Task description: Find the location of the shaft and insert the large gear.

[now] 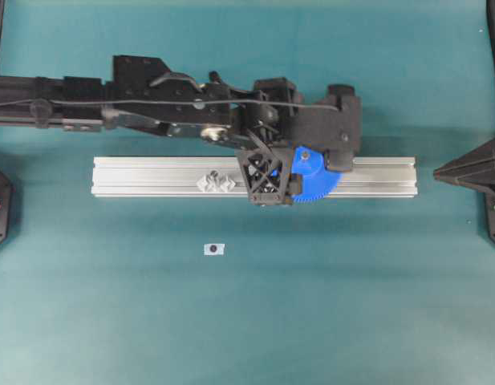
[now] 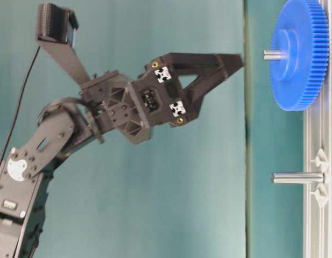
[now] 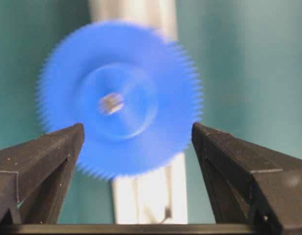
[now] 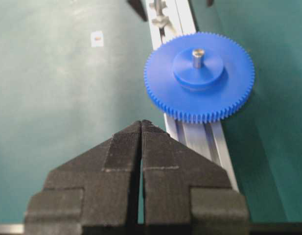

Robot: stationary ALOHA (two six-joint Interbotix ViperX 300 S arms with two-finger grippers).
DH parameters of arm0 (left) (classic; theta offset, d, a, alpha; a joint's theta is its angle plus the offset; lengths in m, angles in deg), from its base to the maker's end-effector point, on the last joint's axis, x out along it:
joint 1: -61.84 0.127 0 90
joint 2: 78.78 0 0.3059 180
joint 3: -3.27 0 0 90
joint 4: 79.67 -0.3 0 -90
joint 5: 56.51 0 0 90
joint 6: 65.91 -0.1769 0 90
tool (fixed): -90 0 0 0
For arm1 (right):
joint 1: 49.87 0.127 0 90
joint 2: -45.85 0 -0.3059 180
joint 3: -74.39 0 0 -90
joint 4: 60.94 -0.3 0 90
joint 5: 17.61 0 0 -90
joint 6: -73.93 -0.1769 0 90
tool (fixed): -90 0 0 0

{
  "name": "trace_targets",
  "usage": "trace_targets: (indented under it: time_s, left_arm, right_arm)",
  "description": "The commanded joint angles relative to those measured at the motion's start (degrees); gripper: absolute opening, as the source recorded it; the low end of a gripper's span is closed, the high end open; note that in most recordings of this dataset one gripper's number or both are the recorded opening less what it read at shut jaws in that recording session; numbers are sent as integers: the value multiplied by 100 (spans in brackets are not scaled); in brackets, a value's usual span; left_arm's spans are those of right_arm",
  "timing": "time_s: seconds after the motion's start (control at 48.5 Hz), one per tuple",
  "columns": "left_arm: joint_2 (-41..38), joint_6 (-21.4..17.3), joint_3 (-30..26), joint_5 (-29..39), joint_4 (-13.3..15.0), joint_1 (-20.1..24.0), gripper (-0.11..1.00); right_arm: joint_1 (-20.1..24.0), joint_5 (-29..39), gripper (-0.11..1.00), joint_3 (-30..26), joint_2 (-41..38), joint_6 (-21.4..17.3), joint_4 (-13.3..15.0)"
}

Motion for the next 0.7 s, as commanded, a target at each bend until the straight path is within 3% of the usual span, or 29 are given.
trace_targets:
  time_s: [0.0,0.124,0.309,0.68]
  left_arm:
    - [396,149,105,-387,-9,-18,91]
    - [694,510,483,-993,-9,-18,91]
    - [1099,826,1002,-1380,-9,-35,91]
    - [1881,914,1854,-2188,0,-35,91]
  right_arm:
    - [-9,-53,-1,-70,-44,-62,9]
    - [-9,-53,-1,-79,-44,-62,9]
    - [-9,-53,-1,-79,-44,-62,9]
    - [-9,-44,-1,-88,-44,-62,9]
